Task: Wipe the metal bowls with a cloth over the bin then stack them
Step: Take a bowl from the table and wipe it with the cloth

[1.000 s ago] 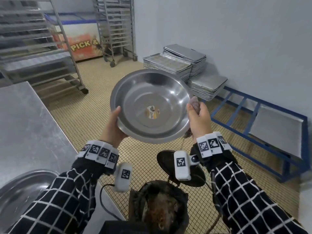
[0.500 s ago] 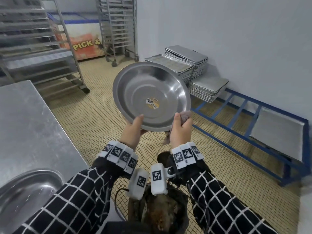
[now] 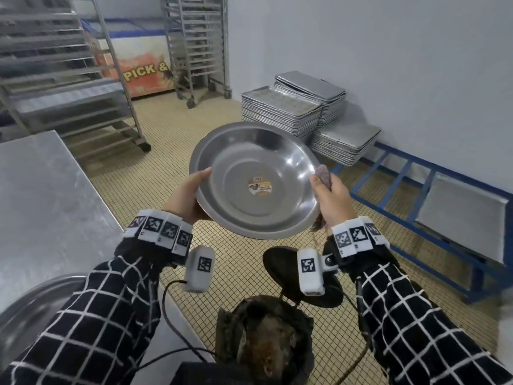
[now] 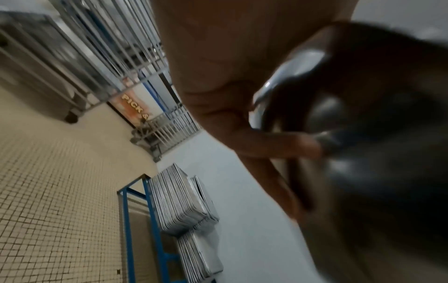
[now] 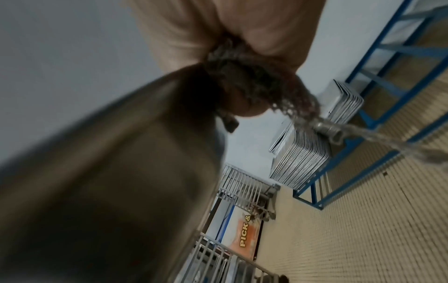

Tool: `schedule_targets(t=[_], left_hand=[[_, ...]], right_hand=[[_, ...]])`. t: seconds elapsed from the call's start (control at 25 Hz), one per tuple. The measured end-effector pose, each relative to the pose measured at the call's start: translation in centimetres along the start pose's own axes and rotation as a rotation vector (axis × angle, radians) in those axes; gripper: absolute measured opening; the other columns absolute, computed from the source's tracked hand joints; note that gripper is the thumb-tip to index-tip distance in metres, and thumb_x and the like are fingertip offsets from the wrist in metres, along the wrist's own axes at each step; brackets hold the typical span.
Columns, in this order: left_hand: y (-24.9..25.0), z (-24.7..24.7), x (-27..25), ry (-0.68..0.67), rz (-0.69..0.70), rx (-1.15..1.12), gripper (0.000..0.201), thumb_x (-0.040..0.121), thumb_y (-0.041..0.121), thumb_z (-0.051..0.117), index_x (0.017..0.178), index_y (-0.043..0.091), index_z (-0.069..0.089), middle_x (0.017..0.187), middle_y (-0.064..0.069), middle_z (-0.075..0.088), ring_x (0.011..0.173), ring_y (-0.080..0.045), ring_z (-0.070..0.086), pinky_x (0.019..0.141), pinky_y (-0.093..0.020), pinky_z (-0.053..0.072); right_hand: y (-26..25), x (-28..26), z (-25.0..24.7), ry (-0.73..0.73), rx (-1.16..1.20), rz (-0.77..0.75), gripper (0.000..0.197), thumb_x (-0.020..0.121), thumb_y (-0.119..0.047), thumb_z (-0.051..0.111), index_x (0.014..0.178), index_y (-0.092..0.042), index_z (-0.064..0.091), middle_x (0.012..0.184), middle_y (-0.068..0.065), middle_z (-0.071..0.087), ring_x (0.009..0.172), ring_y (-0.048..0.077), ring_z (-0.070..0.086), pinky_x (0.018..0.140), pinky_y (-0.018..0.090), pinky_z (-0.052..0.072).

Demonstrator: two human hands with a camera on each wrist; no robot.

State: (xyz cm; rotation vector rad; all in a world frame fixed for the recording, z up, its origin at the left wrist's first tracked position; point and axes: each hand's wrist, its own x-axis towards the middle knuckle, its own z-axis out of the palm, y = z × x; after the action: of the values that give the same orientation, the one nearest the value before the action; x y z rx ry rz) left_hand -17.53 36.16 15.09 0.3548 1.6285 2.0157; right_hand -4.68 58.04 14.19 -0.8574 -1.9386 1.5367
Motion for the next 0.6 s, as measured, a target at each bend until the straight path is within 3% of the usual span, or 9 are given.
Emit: schedule_targets(t=[0.08,0.2,0.24,0.4,0.52,0.6], left_hand=[[-0.4,0.6,0.0,0.111,0.028,-0.015,0.03,0.098,0.035,0.045,0.097,0.013,0.066,0.075,-0.004,0.072,0.073,-0.025,0.066,0.072,-0.04,0.054],[-1.0,2.8,-0.7,0.181,0.063,-0.057,0.031,0.1,0.035,0.039,0.095,0.015,0.062,0.071,-0.001,0.072,0.066,-0.016,0.069,0.062,-0.033,0.055],[-1.3,3.6,-0.9,0.164,0.056,-0.069,0.029,0.101,0.034,0.038,0.096,0.015,0.06,0.073,0.0,0.073,0.069,-0.015,0.07,0.062,-0.032,0.056],[-2.7,6.2,-1.1,0.047,0.023,0.029,0.017,0.098,0.025,0.046,0.106,0.013,0.056,0.109,-0.01,0.067,0.099,-0.022,0.067,0.083,-0.041,0.057],[-2.8,5.3,-1.1,-0.003,0.061,0.171,0.026,0.095,0.029,0.054,0.116,0.015,0.055,0.118,-0.008,0.063,0.106,-0.019,0.063,0.085,-0.036,0.057],[-2.6,3.5,-1.6,0.004,0.093,0.147,0.036,0.091,0.033,0.058,0.121,0.012,0.053,0.113,-0.007,0.067,0.105,-0.022,0.065,0.083,-0.034,0.057]], right_hand=[[-0.2,-0.6,0.3,0.03,0.017,-0.017,0.025,0.094,-0.042,0.051,0.101,-0.018,0.054,0.097,0.003,0.062,0.092,0.02,0.062,0.08,0.038,0.053],[-0.9,-1.8,1.9,0.097,0.073,-0.034,0.026,0.097,-0.035,0.048,0.113,-0.014,0.047,0.096,-0.001,0.057,0.085,0.016,0.06,0.065,0.026,0.049],[-1.1,-2.1,2.6,0.108,0.124,-0.026,0.029,0.097,-0.034,0.048,0.118,-0.014,0.045,0.099,0.0,0.058,0.086,0.017,0.062,0.066,0.028,0.052],[-1.5,-2.8,5.2,0.111,0.239,0.035,0.037,0.094,-0.037,0.053,0.121,-0.015,0.041,0.106,0.007,0.061,0.09,0.025,0.066,0.074,0.038,0.059],[-1.8,-3.3,5.5,0.106,0.231,0.009,0.033,0.095,-0.03,0.055,0.119,-0.013,0.041,0.1,-0.002,0.058,0.082,0.007,0.06,0.056,0.009,0.048],[-2.0,-3.4,5.0,0.095,0.209,-0.002,0.028,0.095,-0.027,0.054,0.117,-0.013,0.042,0.1,-0.003,0.056,0.081,0.003,0.057,0.052,0.007,0.044]])
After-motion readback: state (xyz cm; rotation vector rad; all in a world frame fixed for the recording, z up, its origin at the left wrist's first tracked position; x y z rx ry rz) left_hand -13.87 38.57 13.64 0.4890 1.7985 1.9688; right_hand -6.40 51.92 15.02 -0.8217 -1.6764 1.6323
